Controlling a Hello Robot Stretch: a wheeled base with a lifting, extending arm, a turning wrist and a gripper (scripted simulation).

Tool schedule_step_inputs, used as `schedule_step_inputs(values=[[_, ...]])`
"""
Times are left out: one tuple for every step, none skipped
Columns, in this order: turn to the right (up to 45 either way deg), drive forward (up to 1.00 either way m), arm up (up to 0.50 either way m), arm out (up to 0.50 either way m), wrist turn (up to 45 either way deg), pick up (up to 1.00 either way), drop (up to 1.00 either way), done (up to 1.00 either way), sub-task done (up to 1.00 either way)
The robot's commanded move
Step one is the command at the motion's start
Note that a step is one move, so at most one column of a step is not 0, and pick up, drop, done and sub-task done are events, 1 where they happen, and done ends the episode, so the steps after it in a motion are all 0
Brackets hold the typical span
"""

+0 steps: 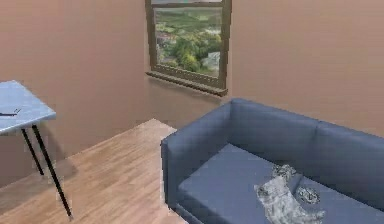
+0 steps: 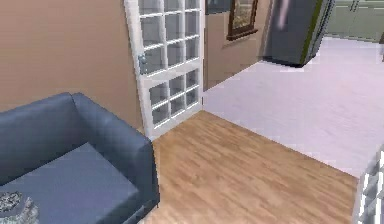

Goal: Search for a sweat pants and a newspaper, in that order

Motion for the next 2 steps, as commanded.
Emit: schedule_step_inputs(values=[[30.0, 0.0, 0.0, 0.0, 0.0, 0.0, 0.0, 0.0, 0.0], [0.0, 0.0, 0.0, 0.0, 0.0, 0.0, 0.0, 1.0, 0.0]])
